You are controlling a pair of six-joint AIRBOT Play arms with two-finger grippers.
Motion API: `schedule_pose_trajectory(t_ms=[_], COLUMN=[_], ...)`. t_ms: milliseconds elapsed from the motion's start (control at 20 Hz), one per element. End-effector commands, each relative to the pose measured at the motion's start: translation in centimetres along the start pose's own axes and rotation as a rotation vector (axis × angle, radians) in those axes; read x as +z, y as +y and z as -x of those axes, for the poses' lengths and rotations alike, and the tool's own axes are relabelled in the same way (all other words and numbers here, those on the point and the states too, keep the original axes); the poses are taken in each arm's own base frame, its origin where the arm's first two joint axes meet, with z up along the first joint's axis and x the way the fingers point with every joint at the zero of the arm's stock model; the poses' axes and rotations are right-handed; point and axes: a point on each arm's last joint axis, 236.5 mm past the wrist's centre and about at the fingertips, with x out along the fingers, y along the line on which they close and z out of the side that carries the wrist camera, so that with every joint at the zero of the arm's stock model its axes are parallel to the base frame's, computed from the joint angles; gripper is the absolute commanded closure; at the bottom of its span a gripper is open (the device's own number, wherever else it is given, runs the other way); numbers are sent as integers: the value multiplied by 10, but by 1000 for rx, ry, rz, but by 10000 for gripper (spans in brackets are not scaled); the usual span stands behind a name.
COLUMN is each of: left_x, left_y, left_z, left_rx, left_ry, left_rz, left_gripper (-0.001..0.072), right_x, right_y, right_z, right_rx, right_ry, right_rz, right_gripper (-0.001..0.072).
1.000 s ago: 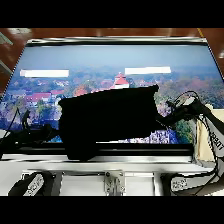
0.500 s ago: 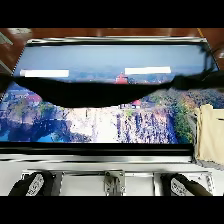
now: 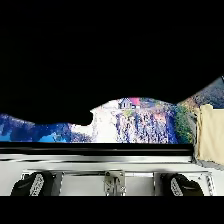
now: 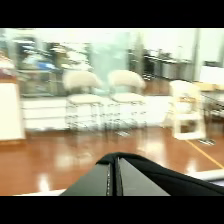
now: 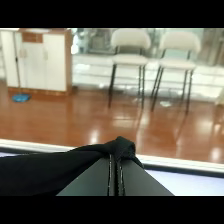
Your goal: Fold the shirts.
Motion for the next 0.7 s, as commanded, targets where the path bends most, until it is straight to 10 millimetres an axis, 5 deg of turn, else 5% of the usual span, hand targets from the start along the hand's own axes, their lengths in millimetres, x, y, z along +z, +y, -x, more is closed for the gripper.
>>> schedule_pose_trajectory(t_ms=[0,200,350,450,650], left_x=[6,-44,-106,-167,-324], left_y=[3,15,34,54,88], left_z=[32,35,20,7,-4], left_rx=[116,148,147,154,176], left_ry=[4,208,378,512,815], left_rz=[-43,-46,37,126,368], left_gripper=[667,667,667,667,667], right_x=[4,-41,-124,-193,-329], right_y=[-10,-23,-26,-29,-33], right_z=[42,38,15,2,-35], right_rx=[-95,-133,-89,-62,-14], right_ry=[15,204,546,820,1195], right_rz=[48,30,-14,-70,-174], right_gripper=[649,648,649,649,649])
